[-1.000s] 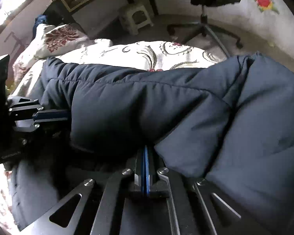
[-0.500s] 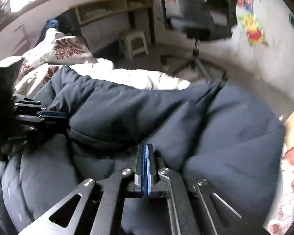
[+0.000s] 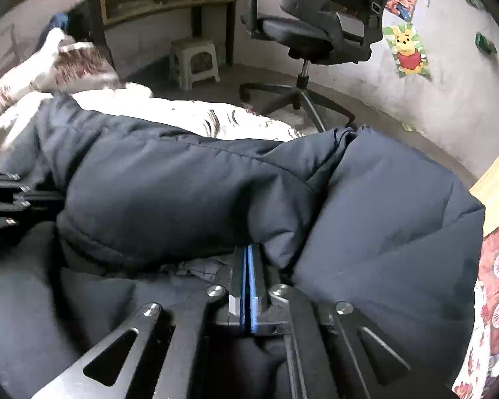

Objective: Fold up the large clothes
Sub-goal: 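Open both tools and release the folded jacket edge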

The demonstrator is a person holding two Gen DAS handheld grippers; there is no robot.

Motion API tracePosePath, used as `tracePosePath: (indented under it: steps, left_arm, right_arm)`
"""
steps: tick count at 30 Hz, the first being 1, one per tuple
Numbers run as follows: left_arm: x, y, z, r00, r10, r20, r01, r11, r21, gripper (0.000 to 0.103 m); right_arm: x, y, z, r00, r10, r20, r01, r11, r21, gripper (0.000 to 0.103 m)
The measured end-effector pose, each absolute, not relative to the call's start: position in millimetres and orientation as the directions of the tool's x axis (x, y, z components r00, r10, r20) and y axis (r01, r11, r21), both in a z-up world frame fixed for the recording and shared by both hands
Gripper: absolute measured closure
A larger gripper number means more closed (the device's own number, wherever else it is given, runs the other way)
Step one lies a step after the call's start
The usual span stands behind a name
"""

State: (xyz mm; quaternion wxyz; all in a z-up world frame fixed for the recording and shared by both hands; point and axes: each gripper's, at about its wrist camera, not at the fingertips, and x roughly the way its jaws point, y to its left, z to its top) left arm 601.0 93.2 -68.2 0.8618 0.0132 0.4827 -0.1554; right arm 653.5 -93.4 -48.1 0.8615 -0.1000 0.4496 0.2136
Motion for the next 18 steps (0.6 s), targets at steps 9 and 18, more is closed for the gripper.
tracePosePath:
  steps: [9,18]
  left_arm:
    - [564.3,111.2,-15.2,0.635,-0.279,-0.72,0.166,0.96,-0.225,0.07]
    - [511.3,118.4,36.9,0.747,-0.258,-0.612,0.116,0.958,-0.261,0.023]
  right_arm:
    - [597.5,-103.5,10.0,0.639,0.369,-0.675,-0.429,0.899,0.085,0.052]
    - [538.9,-97.0,54.5,0.763,0.339,-0.551,-0.374,0.926,0.052,0.018]
